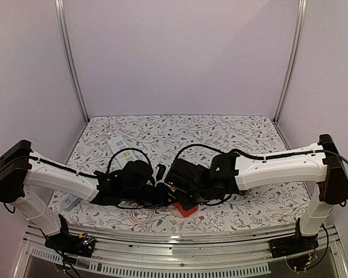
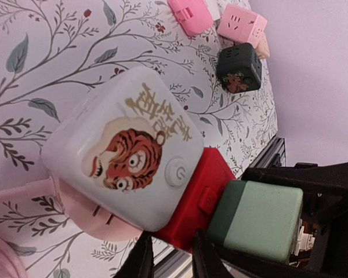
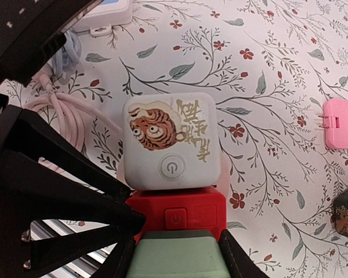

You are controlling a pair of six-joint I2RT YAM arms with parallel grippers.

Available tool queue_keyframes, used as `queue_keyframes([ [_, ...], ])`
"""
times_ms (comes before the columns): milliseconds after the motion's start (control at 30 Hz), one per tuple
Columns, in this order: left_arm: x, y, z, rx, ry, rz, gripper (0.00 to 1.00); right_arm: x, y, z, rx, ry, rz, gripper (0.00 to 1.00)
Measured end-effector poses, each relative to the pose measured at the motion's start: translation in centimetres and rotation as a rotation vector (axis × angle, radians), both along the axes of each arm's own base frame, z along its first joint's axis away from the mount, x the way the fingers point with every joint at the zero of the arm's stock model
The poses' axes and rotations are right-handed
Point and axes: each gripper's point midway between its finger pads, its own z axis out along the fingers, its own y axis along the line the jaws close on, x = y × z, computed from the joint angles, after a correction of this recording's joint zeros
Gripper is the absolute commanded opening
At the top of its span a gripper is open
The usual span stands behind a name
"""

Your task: Pull the plug off the socket

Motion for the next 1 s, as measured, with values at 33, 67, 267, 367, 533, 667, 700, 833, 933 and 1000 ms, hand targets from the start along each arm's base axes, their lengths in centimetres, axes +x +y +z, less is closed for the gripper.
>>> queue_keyframes([
  [33,-0.01,-0.02,-0.01,0.0,0.0,-0.001,0.22,0.01,-0.02,0.01,-0.001,-0.001,-0.001,0.18],
  [67,-0.01,-0.06,0.0,-0.001,0.001,-0.002,0.22,0.02,-0.06,0.01,-0.002,-0.001,-0.002,0.18],
  [267,0.0,-0.09,0.0,0.0,0.001,-0.002,0.22,0.05,-0.03,-0.05,0.005,0.005,-0.005,0.18],
  [367,0.0,-0.09,0.01,-0.001,0.001,-0.002,0.22,0.16,-0.15,-0.01,0.034,0.02,-0.012,0.18],
  [533,0.05,-0.16,0.03,-0.001,0.0,-0.001,0.22,0.3,-0.45,0.0,0.103,0.061,-0.027,0.18],
  [667,0.1,-0.17,0.06,-0.001,-0.001,0.001,0.22,0.21,-0.45,0.02,0.142,0.088,-0.029,0.17],
  [700,0.12,-0.17,0.06,-0.001,-0.002,0.001,0.21,0.22,-0.44,0.02,0.147,0.095,-0.031,0.16],
  [833,0.13,-0.2,0.06,-0.001,-0.001,0.001,0.21,0.17,-0.49,0.01,0.143,0.095,-0.03,0.16],
  [933,0.12,-0.23,0.02,0.0,0.0,0.0,0.21,0.12,-0.53,0.28,0.133,0.088,-0.029,0.16],
  [1000,0.12,-0.23,0.01,0.001,0.0,0.0,0.21,0.12,-0.47,0.92,0.127,0.073,-0.028,0.16],
])
